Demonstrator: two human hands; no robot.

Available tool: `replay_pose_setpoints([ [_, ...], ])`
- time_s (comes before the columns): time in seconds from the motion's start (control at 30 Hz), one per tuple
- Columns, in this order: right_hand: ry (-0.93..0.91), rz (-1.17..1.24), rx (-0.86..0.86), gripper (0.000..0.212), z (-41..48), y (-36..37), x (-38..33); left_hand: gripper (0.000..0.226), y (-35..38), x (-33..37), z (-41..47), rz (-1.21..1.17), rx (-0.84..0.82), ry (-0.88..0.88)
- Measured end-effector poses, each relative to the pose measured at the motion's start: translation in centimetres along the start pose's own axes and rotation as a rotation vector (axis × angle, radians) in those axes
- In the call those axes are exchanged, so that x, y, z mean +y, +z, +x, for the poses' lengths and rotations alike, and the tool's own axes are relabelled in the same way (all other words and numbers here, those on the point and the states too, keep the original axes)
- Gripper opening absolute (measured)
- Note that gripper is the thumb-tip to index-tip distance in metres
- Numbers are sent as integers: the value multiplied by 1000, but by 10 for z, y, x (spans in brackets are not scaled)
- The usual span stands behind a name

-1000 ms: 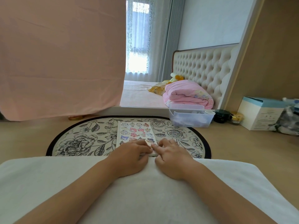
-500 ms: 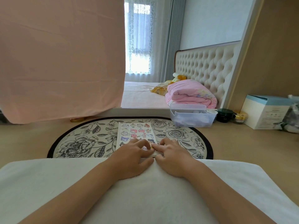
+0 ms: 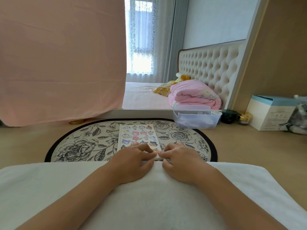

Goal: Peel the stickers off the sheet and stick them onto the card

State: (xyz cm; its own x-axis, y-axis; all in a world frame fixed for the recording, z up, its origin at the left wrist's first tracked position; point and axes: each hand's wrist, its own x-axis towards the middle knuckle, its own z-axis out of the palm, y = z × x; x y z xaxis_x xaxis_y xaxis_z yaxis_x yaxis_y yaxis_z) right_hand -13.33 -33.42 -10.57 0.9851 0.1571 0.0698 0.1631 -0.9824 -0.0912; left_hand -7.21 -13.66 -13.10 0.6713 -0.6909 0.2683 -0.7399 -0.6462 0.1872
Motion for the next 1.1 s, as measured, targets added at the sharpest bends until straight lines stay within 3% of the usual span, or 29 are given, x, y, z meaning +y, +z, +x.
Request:
replay_pose_setpoints([
  [0.23, 47, -22, -93, 56, 20, 6, -3, 37, -4, 3, 0, 30, 33, 30],
  [0.47, 29, 21, -42, 52, 11, 3, 3, 55, -1, 4, 0, 38, 30, 11],
  [0.67, 2, 19, 21, 39, 5, -2, 3, 56, 3, 1, 3, 49, 77, 12],
  [0.8, -24, -37, 28, 44, 7, 0, -3, 58, 3, -3, 6, 124, 68, 26],
  [0.97, -12, 52, 32, 41, 4, 1, 8, 49, -2, -2, 0, -62, 116, -21],
  [1.1, 3, 38, 79, 47, 12, -2, 9, 27, -13, -14, 7, -225, 226, -100],
])
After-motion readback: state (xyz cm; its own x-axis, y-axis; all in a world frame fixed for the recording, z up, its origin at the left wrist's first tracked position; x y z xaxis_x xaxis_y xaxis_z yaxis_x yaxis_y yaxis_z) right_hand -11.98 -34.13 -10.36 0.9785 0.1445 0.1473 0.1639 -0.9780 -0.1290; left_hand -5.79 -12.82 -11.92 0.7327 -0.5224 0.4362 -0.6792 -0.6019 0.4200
